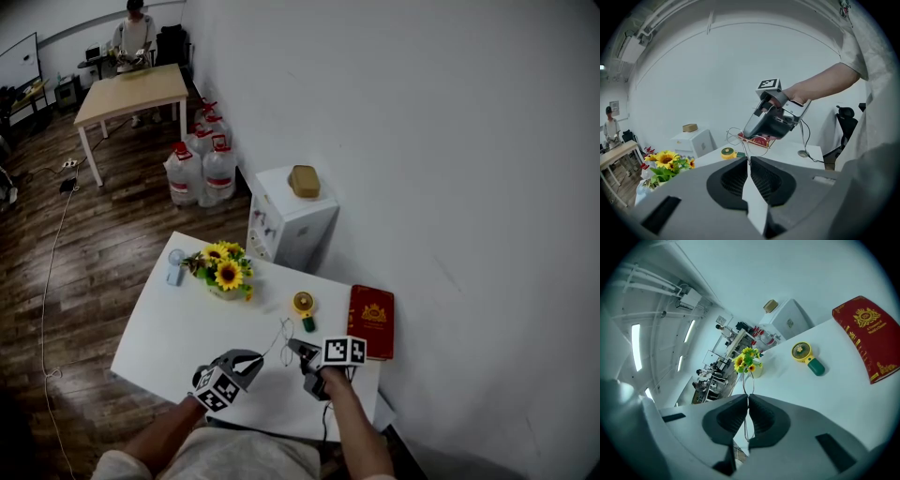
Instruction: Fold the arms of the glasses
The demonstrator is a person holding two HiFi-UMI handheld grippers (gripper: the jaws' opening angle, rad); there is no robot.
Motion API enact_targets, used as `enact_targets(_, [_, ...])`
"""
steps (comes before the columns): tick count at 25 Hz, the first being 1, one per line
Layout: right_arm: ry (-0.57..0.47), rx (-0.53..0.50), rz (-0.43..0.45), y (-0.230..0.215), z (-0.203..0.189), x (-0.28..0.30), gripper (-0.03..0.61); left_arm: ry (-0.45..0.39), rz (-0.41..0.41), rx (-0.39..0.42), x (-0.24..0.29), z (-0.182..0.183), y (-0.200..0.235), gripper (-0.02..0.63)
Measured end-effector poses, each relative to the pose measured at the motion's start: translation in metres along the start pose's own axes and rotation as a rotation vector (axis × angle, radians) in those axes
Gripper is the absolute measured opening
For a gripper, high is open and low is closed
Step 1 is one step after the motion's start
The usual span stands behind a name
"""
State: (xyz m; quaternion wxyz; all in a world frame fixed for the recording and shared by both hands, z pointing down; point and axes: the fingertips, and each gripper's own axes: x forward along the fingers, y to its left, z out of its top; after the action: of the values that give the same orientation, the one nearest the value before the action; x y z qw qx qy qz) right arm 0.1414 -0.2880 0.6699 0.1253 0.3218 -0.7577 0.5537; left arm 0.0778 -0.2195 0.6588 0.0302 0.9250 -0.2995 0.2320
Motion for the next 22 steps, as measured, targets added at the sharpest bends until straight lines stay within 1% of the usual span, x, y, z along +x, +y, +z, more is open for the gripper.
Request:
enact_targets(5, [-0.014,0.051,0.028,-0.001,-0.001,0.002,0.015,0.024,-0.029,0.001,0.013,-0.001,-0.015,0.017])
enact_targets(12, [-0.005,0.062,0.052,0.005,-0.007,0.004,0.015,0.049,-0.063,-0.006,0.021,-0.008,-0.029,0.025])
enact_targets(17, [0.011,0.043,0.064,0.01,-0.008,0.007,0.015,0.066,-0.095,0.007,0.029,-0.01,-0.037,0.028])
enact_targets(22, [0.037,-0.026,0.036,0.015,-0.01,0.008,0.015,0.064,-0.116,0.018,0.026,-0.011,-0.041,0.029])
